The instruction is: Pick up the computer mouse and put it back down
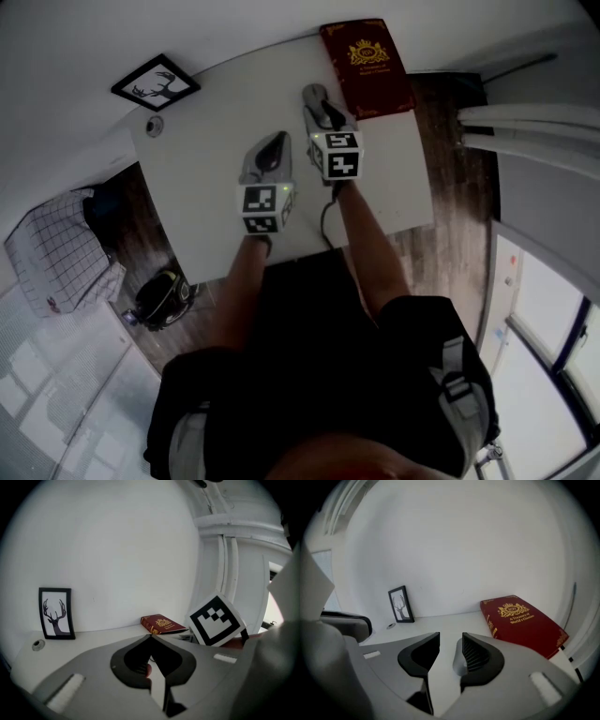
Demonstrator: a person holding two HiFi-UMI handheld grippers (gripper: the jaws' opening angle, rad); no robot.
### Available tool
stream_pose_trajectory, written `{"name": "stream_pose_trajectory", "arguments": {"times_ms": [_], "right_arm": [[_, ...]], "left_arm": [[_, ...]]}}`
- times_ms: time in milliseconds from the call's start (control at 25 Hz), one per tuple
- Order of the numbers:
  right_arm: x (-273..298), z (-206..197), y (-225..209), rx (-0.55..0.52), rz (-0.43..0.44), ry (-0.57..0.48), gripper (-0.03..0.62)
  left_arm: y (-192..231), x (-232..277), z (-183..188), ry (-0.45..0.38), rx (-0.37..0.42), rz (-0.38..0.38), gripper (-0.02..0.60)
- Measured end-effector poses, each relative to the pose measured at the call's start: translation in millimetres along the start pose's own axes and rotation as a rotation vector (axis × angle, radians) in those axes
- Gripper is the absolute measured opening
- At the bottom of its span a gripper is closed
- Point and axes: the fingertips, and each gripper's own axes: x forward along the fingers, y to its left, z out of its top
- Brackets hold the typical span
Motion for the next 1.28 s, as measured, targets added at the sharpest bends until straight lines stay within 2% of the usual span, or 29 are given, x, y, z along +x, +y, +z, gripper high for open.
{"name": "stream_pose_trajectory", "arguments": {"times_ms": [480, 840, 1160, 1280], "right_arm": [[-75, 36, 61, -0.068, 0.015, -0.13, 0.084], [-124, 58, 93, -0.125, -0.032, -0.232, 0.015], [-192, 85, 146, -0.224, -0.085, -0.394, 0.014], [-224, 93, 165, -0.274, -0.129, -0.447, 0.014]], "left_arm": [[0, -44, 47, -0.118, 0.025, -0.017, 0.0], [-1, -82, 67, -0.177, 0.044, -0.047, 0.001], [-5, -136, 93, -0.274, 0.124, -0.102, 0.0], [-12, -159, 100, -0.294, 0.144, -0.138, 0.0]]}}
